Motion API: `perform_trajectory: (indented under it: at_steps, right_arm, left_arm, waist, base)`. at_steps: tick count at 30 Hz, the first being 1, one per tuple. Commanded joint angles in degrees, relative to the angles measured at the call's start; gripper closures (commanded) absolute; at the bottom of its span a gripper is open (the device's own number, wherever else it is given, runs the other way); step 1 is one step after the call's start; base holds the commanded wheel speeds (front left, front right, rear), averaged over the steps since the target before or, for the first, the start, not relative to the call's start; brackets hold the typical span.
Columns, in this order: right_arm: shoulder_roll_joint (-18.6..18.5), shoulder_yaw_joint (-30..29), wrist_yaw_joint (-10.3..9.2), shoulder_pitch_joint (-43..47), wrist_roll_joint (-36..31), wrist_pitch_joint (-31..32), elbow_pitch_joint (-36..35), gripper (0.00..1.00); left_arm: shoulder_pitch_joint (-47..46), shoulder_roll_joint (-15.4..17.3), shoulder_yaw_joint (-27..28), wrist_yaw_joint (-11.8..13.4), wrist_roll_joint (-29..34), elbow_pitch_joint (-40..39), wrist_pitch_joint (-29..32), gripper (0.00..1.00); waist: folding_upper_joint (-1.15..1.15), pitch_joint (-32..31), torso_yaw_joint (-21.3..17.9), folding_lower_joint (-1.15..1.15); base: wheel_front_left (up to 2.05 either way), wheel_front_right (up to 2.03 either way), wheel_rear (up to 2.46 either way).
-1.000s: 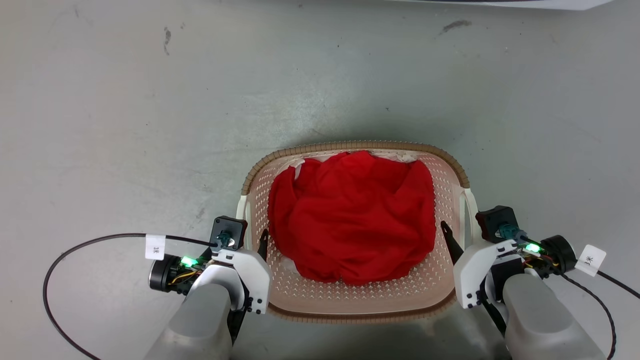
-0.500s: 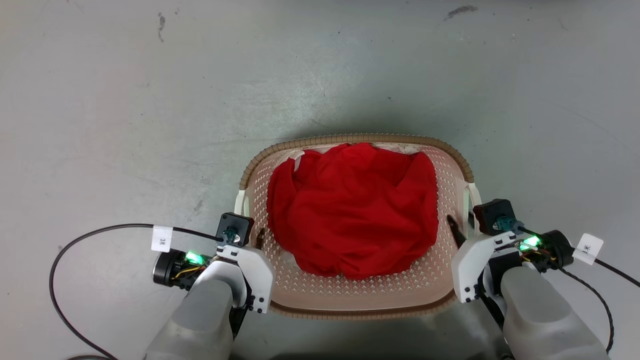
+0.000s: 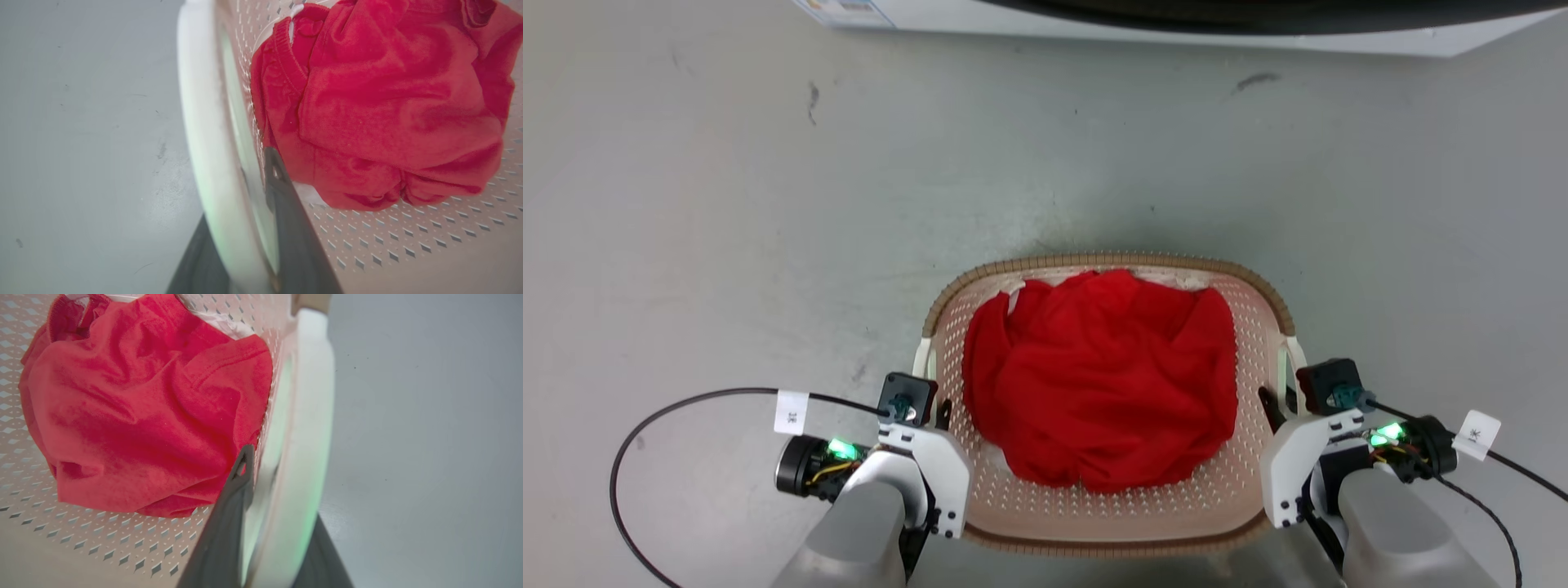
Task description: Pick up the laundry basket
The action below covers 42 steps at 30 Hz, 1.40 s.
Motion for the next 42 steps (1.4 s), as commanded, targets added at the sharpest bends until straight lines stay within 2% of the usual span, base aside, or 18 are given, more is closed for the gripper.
perform_trajectory:
  at_steps: [1, 12, 28, 42]
  right_arm:
    - [-0.08, 0.74, -0.02, 1.05, 0.35, -0.08, 0.48, 1.0]
    - [-0.12, 6.1, -0.02, 5.01, 6.51, 3.09, 2.1, 1.0]
    - [-0.05, 18.37, 0.01, 15.34, 16.35, 10.58, 1.51, 1.0]
    - [0.0, 27.01, 0.12, 18.26, 21.38, 15.58, 1.23, 1.0]
  left_arm:
    - [0.91, 0.22, -0.45, 0.12, -0.26, 0.16, -0.33, 1.0]
    - [5.65, 0.22, -2.54, -0.38, -2.96, 0.74, 2.18, 1.0]
    - [17.67, 0.18, -5.18, -1.44, -5.37, 0.87, 7.73, 1.0]
    - [19.33, 1.31, -6.62, -2.9, -6.17, 0.76, 12.02, 1.0]
  waist:
    - [0.0, -2.43, 0.0, 0.0]
    - [0.0, -14.06, -0.34, 0.0]
    - [0.0, -32.61, -1.19, 0.0]
    - [0.0, -42.73, -3.07, 0.0]
  base:
    - [0.0, 0.0, 0.0]
    - [0.0, 0.0, 0.0]
    - [0.0, 0.0, 0.0]
    - [0.0, 0.0, 0.0]
